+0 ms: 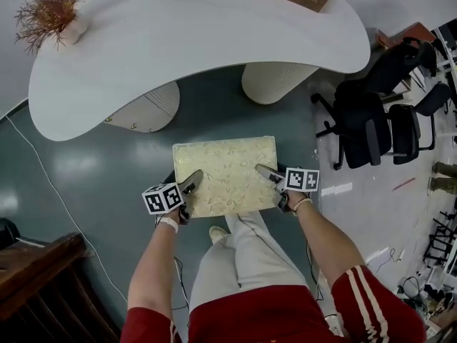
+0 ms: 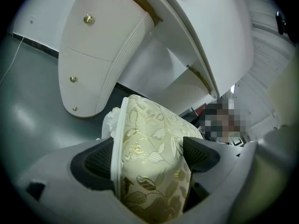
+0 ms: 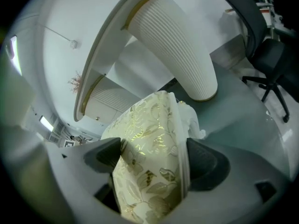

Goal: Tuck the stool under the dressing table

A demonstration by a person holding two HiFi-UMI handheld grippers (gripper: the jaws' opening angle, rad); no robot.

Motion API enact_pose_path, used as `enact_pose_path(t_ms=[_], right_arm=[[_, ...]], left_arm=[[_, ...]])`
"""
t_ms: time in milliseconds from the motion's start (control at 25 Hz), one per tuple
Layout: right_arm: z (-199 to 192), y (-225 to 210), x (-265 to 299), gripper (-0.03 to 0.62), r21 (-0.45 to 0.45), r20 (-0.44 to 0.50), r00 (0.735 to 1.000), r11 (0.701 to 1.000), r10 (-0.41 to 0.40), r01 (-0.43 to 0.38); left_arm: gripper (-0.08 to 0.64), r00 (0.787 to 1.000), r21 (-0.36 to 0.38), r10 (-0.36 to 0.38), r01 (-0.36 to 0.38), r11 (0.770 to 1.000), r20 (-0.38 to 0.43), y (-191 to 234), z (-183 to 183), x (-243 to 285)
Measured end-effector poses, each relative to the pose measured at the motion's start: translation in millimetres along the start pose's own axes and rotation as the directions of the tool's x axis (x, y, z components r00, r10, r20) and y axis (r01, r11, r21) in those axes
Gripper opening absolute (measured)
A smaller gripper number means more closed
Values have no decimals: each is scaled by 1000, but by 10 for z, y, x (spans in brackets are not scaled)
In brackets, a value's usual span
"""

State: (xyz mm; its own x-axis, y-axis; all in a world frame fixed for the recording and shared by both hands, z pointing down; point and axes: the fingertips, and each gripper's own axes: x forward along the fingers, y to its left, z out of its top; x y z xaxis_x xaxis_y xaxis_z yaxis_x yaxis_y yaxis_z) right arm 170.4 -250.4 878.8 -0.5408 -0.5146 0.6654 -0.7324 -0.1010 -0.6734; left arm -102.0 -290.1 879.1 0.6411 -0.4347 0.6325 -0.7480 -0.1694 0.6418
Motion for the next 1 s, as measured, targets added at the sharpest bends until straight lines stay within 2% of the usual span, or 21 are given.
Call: enact_pose_path(t_ms=[280,600,760,1000], right_arm=[[618,-270,681,428,3,-4,1000,1000,20,-20],[1139,-639,1161,433,-43,-9,1000,999,15,-15],[1196,-768,1291,435,-55,-15,1000,998,3,-4],[1184,-755,1284,436,-58,-1,1000,998,-12,12]], left_arm=[[462,1000,-7,-1,2,1000,15,373,535,701],[466,999,-18,3,-2,1000,49,573,793,1370],[482,999,-24,6,-5,1000,49,649,768,1563],[485,999,5,-10,10,1000,34,644,754,1551]])
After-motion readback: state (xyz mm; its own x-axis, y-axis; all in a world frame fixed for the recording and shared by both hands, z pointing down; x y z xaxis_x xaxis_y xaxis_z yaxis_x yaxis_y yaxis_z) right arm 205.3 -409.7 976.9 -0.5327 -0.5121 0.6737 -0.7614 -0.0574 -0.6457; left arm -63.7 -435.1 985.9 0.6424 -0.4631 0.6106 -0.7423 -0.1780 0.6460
